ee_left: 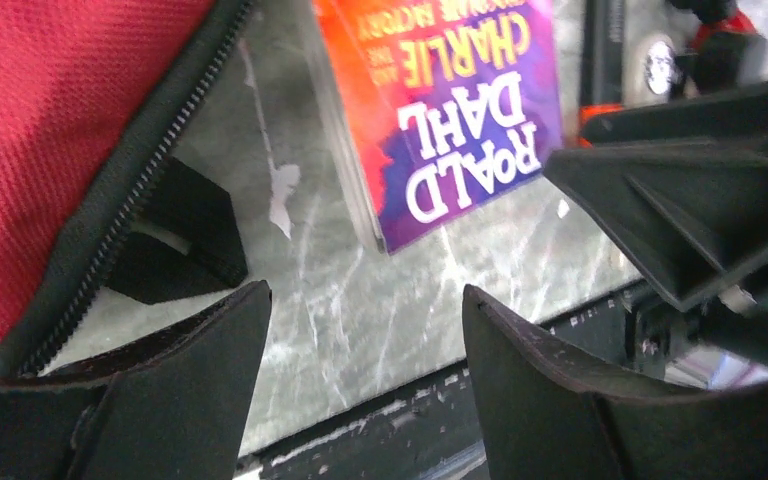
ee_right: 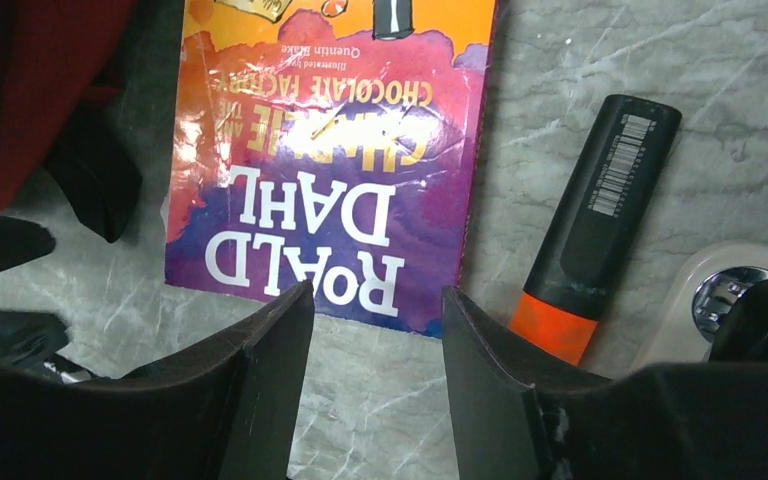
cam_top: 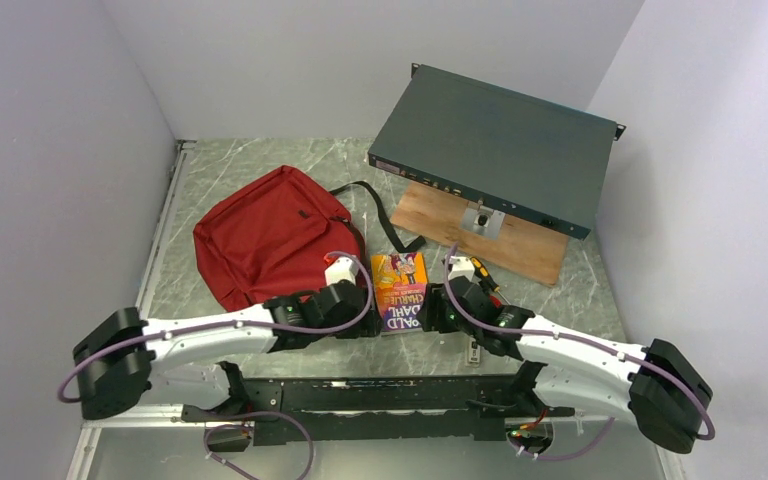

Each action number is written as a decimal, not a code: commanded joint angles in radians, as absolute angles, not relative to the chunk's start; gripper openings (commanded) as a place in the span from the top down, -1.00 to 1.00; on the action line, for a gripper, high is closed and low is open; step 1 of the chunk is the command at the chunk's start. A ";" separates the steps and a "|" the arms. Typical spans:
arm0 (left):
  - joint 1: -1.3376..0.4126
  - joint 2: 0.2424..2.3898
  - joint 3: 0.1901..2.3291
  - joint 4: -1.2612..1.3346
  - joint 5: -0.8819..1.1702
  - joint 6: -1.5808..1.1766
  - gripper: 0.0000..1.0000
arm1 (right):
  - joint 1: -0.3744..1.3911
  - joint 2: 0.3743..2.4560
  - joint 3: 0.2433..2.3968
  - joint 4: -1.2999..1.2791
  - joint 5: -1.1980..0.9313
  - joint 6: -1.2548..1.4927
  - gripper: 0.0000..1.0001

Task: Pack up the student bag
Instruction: Pick up the book from the center of the board.

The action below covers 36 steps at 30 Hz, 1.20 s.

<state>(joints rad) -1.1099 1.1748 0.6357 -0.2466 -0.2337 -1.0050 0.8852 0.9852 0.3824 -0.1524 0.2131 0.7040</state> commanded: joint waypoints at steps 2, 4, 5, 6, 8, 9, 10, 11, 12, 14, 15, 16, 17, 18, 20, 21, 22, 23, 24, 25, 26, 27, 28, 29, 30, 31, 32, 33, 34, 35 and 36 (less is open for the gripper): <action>-1.118 1.283 0.706 -0.203 -0.371 -1.144 -0.46 | 0.858 0.995 0.376 -0.069 0.198 0.687 -0.02; -1.118 1.322 0.711 -0.179 -0.374 -1.148 -0.41 | 0.847 1.008 0.372 -0.054 0.192 0.678 0.00; -1.117 1.331 0.712 -0.164 -0.373 -1.149 -0.40 | 0.840 1.016 0.370 -0.047 0.185 0.676 0.02; -1.117 1.351 0.713 -0.148 -0.366 -1.149 -0.37 | 0.834 1.027 0.368 -0.039 0.180 0.674 0.03; -1.112 1.386 0.723 -0.122 -0.342 -1.152 -0.34 | 0.827 1.038 0.361 -0.024 0.165 0.677 0.05; -1.108 1.404 0.731 -0.115 -0.328 -1.152 -0.33 | 0.824 1.042 0.357 -0.015 0.158 0.680 0.06; -1.106 1.420 0.739 -0.103 -0.310 -1.148 -0.32 | 0.823 1.047 0.351 -0.007 0.151 0.683 0.07; -1.101 1.437 0.745 -0.092 -0.296 -1.148 -0.29 | 0.821 1.051 0.346 -0.005 0.146 0.685 0.08; -1.096 1.453 0.749 -0.072 -0.282 -1.144 -0.26 | 0.820 1.056 0.341 -0.005 0.140 0.688 0.09; -1.078 1.484 0.755 -0.049 -0.251 -1.141 -0.19 | 0.817 1.063 0.331 0.028 0.129 0.694 0.11; -1.068 1.497 0.755 -0.037 -0.234 -1.143 -0.18 | 0.816 1.067 0.327 0.033 0.123 0.697 0.11; -1.057 1.511 0.754 -0.022 -0.215 -1.145 -0.18 | 0.815 1.070 0.322 0.038 0.116 0.700 0.12; -1.045 1.524 0.751 -0.010 -0.201 -1.149 -0.16 | 0.815 1.074 0.320 0.042 0.111 0.701 0.13; -1.039 1.535 0.748 0.006 -0.184 -1.148 -0.11 | 0.814 1.076 0.315 0.046 0.105 0.705 0.13; -1.031 1.549 0.743 0.043 -0.166 -1.137 -0.03 | 0.813 1.083 0.309 0.055 0.094 0.707 0.13; -1.031 1.554 0.744 0.058 -0.157 -1.128 0.00 | 0.814 1.086 0.306 0.059 0.091 0.709 0.14; -1.031 1.559 0.746 0.070 -0.148 -1.114 0.03 | 0.813 1.093 0.304 0.063 0.087 0.710 0.14; -1.031 1.560 0.753 0.070 -0.139 -1.107 0.09 | 0.813 1.098 0.303 0.067 0.082 0.711 0.15; -1.031 1.557 0.759 0.065 -0.138 -1.096 0.12 | 0.813 1.103 0.302 0.070 0.079 0.712 0.15; -1.032 1.550 0.765 0.062 -0.133 -1.078 0.20 | 0.813 1.109 0.301 0.075 0.075 0.713 0.16; -1.032 1.542 0.772 0.055 -0.132 -1.063 0.27 | 0.813 1.114 0.302 0.076 0.071 0.713 0.17; -1.032 1.532 0.778 0.045 -0.136 -1.050 0.33 | 0.813 1.119 0.302 0.076 0.068 0.713 0.18; -1.034 1.522 0.785 0.031 -0.140 -1.040 0.39 | 0.813 1.121 0.304 0.074 0.065 0.712 0.19; -1.034 1.511 0.789 0.019 -0.145 -1.032 0.43 | 0.813 1.121 0.305 0.072 0.060 0.711 0.20; -1.034 1.503 0.791 0.012 -0.147 -1.023 0.48 | 0.813 1.119 0.306 0.068 0.055 0.707 0.20; -1.034 1.496 0.791 0.007 -0.149 -1.016 0.53 | 0.813 1.111 0.309 0.063 0.050 0.701 0.19; -1.034 1.489 0.790 0.008 -0.149 -1.010 0.58 | 0.813 1.102 0.311 0.053 0.047 0.698 0.18; -1.034 1.484 0.788 0.010 -0.150 -1.000 0.67 | 0.813 1.090 0.314 0.041 0.047 0.693 0.15; -1.034 1.479 0.786 0.007 -0.152 -0.992 0.77 | 0.814 1.074 0.317 0.022 0.049 0.687 0.10; -1.034 1.476 0.788 0.002 -0.152 -0.982 0.87 | 0.814 1.058 0.321 0.008 0.054 0.677 0.05; -1.034 1.472 0.790 0.002 -0.156 -0.969 0.92 | 0.813 1.040 0.324 -0.009 0.054 0.663 -0.02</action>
